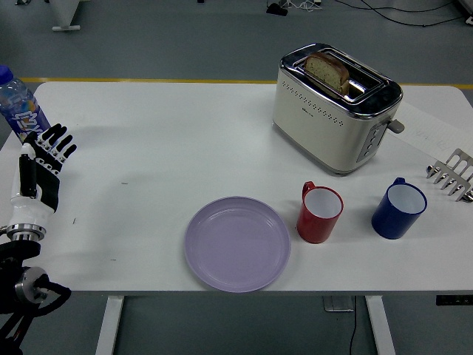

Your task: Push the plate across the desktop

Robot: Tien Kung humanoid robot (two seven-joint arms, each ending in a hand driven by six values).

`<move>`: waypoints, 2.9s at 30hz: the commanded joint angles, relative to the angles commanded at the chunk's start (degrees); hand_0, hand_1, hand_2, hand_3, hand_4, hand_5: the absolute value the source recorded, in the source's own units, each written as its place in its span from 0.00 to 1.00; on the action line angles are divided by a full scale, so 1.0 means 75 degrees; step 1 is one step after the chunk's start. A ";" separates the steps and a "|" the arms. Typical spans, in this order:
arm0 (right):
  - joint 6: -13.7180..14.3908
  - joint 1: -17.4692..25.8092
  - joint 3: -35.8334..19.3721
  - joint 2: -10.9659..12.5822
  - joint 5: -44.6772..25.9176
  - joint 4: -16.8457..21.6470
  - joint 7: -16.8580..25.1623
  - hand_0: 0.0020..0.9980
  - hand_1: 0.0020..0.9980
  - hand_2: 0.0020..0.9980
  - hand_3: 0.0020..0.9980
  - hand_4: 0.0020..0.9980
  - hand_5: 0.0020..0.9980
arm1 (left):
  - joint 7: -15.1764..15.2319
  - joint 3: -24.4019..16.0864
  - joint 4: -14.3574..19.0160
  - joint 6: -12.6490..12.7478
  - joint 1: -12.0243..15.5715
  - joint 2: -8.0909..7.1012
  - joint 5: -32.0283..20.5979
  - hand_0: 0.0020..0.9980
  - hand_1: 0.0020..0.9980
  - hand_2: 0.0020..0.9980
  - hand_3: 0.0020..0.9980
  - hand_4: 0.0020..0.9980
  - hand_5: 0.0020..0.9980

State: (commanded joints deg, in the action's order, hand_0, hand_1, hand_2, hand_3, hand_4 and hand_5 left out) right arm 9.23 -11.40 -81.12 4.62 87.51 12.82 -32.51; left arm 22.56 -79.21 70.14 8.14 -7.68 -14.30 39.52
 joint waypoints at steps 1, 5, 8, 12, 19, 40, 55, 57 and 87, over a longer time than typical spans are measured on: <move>0.0002 0.0002 0.0001 0.0000 -0.0005 0.0000 0.0001 0.56 0.55 0.68 0.59 0.28 0.30 | -0.0048 -0.0133 -0.0022 -0.0051 0.0036 -0.0068 0.0012 0.75 0.76 0.77 0.68 0.50 1.00; 0.0009 0.0006 0.0015 0.0003 -0.0036 -0.0002 0.0007 0.56 0.55 0.68 0.59 0.28 0.30 | -0.0198 -0.0716 -0.0154 -0.0242 0.0164 -0.0301 0.0061 0.75 0.76 0.77 0.68 0.50 1.00; 0.0014 0.0006 0.0015 -0.0003 -0.0045 0.0003 -0.0006 0.56 0.55 0.68 0.59 0.28 0.30 | -0.0333 -0.1065 -0.0260 -0.0390 0.0206 -0.0409 0.0121 0.74 0.75 0.76 0.67 0.52 1.00; 0.0012 0.0006 0.0031 -0.0006 -0.0062 0.0011 -0.0023 0.56 0.55 0.68 0.59 0.28 0.30 | -0.0563 -0.1502 -0.0395 -0.0595 0.0242 -0.0530 0.0253 0.74 0.75 0.76 0.67 0.52 1.00; 0.0038 0.0033 0.0055 -0.0014 -0.0120 0.0023 -0.0049 0.56 0.55 0.68 0.59 0.28 0.30 | -0.1294 -0.2217 -0.0512 -0.1167 0.0362 -0.0740 0.0725 0.72 0.75 0.74 0.66 0.52 1.00; 0.0017 0.0118 -0.0042 -0.0038 0.0019 0.0037 -0.0092 0.56 0.55 0.68 0.59 0.28 0.30 | -0.2648 -0.2673 -0.0282 -0.2380 0.0665 -0.0738 0.0815 0.72 0.75 0.73 0.66 0.54 1.00; 0.0018 0.0068 -0.0062 -0.0029 0.0037 0.0012 -0.0041 0.56 0.55 0.67 0.59 0.28 0.30 | -0.2574 -0.2659 -0.0272 -0.2300 0.0580 -0.0728 0.0803 0.71 0.74 0.72 0.66 0.54 1.00; 0.0013 0.0055 -0.0072 -0.0029 0.0055 0.0012 -0.0042 0.56 0.55 0.67 0.59 0.28 0.30 | -0.2572 -0.2676 -0.0267 -0.2294 0.0577 -0.0725 0.0816 0.71 0.74 0.72 0.66 0.54 1.00; 0.0019 -0.0009 -0.0075 -0.0001 0.0056 0.0003 -0.0023 0.56 0.55 0.68 0.59 0.28 0.30 | -0.2559 -0.2658 -0.0250 -0.2274 0.0575 -0.0719 0.0853 0.70 0.74 0.72 0.65 0.55 1.00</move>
State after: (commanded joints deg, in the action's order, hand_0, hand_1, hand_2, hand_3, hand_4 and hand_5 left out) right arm 9.37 -11.47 -81.68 4.62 87.92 12.84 -32.68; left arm 3.37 -99.15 68.26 -8.91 -3.37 -19.68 45.91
